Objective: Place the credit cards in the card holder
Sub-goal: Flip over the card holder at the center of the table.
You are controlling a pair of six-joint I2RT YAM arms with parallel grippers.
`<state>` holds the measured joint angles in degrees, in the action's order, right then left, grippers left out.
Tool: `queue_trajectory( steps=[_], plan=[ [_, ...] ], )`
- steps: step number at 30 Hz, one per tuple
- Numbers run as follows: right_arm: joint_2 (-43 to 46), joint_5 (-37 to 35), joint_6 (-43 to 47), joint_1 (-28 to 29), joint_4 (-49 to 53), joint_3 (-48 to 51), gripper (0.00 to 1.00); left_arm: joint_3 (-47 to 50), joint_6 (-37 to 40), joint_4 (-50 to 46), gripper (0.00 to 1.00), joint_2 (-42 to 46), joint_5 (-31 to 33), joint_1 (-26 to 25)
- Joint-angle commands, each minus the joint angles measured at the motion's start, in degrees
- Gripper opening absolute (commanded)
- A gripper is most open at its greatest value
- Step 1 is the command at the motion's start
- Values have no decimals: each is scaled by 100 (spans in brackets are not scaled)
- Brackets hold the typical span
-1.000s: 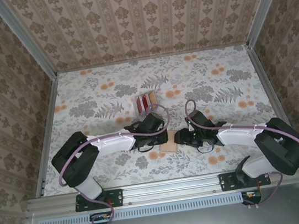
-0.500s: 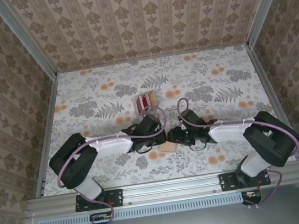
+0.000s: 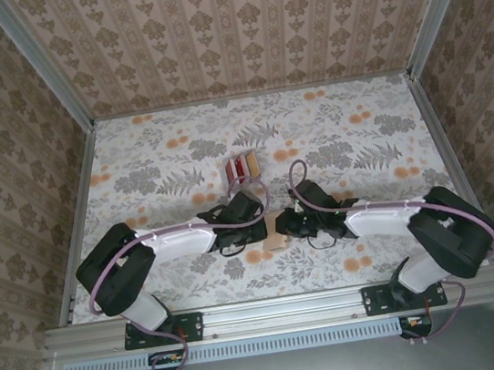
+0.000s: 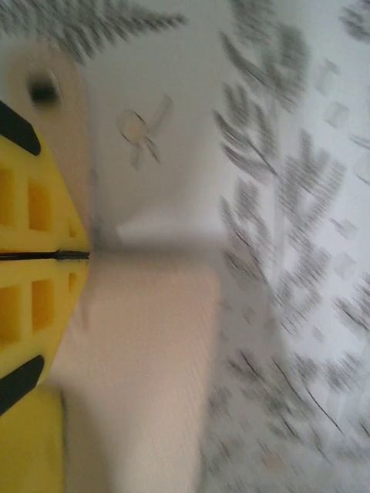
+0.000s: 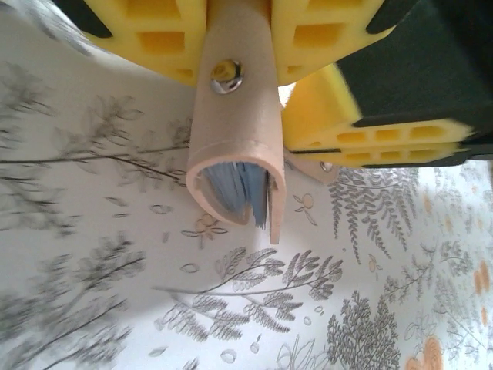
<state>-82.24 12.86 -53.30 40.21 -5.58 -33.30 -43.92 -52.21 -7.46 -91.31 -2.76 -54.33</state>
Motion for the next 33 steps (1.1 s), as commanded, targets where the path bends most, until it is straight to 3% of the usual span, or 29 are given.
queue_trajectory(
  steps=[1,9,13,16,26,33],
  plan=[
    [774,-1222,930,-84,1818,-342,13,7,159,-1106,12,107,186,32],
    [1552,-3531,2105,-91,4984,-1616,13,162,132,-1115,16,547,316,201],
    [912,-4635,2114,-83,6607,-2591,16,230,132,-1134,17,676,358,236],
    [305,-4925,2142,14,7130,-3048,17,300,108,-1145,17,762,406,247],
    [-1591,-4035,2158,560,6022,-3477,22,623,-56,-1223,17,1288,582,291],
    [-1814,-3056,2164,918,5115,-3517,48,737,-88,-1240,18,1405,580,355]
  ],
)
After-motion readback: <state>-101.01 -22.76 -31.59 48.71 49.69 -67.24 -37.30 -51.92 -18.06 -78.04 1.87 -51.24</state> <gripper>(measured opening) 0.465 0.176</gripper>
